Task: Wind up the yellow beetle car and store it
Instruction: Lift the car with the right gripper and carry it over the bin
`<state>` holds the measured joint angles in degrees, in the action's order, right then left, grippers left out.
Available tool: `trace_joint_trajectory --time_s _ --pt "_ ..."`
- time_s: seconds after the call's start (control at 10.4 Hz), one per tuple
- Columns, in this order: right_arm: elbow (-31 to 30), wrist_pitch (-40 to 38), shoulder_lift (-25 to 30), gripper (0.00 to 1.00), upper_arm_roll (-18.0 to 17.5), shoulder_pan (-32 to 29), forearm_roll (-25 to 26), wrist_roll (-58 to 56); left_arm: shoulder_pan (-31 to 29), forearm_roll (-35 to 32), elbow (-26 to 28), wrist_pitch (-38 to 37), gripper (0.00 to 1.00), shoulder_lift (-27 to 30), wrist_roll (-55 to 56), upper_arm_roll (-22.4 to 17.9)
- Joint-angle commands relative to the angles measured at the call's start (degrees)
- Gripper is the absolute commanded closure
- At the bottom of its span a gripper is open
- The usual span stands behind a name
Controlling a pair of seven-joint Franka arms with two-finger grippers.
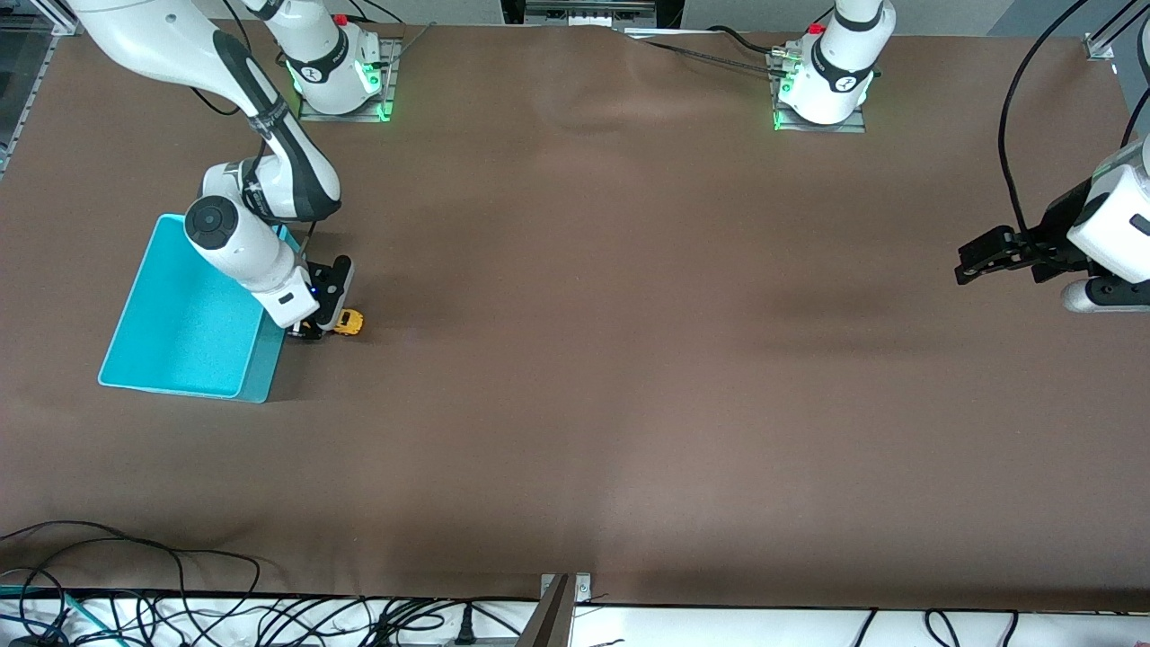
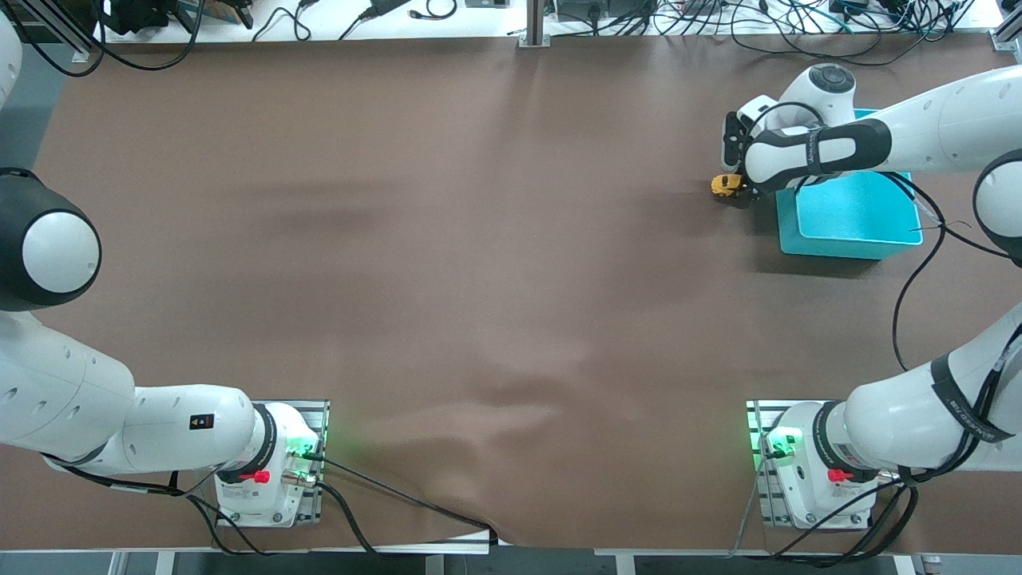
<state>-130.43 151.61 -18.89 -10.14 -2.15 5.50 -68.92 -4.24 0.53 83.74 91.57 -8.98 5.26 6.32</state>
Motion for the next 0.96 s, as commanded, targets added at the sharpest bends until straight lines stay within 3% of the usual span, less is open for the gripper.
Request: trace_joint_trajectory --time_s 0.0,0.48,0.87 --pt "-0.4 -9.3 7.8 1.0 -2.1 -1.0 0.7 -0.5 -0.4 1.3 -0.2 0.1 0.0 0.3 -1.4 0.0" --pt "5.4 -25.7 12.8 1.0 -2.4 -4.1 0.5 -8.2 -0.4 1.3 -0.2 0.1 0.0 0.2 -1.4 0.0" --pt "5.1 -27.8 14.8 1.0 -2.3 -13.6 0.8 -29.3 -0.4 1.3 -0.2 0.1 0.0 0.2 -1.4 0.0"
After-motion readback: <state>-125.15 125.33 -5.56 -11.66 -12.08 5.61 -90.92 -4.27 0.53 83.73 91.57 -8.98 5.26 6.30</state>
